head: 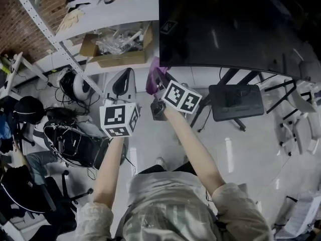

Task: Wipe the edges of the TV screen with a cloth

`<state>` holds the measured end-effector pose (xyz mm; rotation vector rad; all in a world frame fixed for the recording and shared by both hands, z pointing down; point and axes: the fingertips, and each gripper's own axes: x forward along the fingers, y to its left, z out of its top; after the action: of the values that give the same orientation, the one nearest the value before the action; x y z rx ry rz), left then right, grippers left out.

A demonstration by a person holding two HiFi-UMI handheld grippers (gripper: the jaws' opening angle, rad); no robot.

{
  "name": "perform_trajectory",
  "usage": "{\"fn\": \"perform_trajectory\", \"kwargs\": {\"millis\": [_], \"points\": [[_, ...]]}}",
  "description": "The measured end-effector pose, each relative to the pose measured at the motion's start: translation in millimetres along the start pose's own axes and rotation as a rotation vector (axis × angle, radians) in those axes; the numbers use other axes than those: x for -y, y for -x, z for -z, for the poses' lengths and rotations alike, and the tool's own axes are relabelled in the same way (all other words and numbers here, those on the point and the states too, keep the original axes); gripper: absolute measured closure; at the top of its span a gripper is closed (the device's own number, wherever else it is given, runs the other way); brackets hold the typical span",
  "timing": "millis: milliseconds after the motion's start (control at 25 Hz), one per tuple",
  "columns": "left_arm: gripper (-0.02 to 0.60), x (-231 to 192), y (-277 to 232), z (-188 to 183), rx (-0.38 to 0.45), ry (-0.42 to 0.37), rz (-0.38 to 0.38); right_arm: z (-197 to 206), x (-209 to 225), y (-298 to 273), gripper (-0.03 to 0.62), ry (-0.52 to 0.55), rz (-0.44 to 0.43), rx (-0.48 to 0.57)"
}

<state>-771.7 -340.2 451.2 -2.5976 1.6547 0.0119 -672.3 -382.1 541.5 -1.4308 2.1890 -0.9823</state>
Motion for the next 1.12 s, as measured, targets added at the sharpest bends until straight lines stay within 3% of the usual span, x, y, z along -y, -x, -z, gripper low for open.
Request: {"fn": "perform_trajectory", "kwargs": {"millis": [200, 520, 800, 1120], "points": [[0.566, 11.3, -7.4, 1.1, -0.002, 0.016, 0.006, -9.7, 6.0, 10.5, 0.533, 0.095, 0.011, 0.007], [0.566, 70.1, -21.7, -2.7, 0.017, 0.008, 0.022, -43.0, 36.6, 50.6, 0.533, 0.210, 0.010, 0.001], [0.566, 153.4, -71.3, 2.1, 0.002, 0.032, 0.042, -101.5, 98.5, 91.9, 0.533, 0.224, 0.029, -0.007], [0.566, 281.3, -128.6, 14.3, -0.027, 0.062, 0.058, -186.0, 194.1, 157.4, 0.533, 0.211, 0.051, -0.011]]}}
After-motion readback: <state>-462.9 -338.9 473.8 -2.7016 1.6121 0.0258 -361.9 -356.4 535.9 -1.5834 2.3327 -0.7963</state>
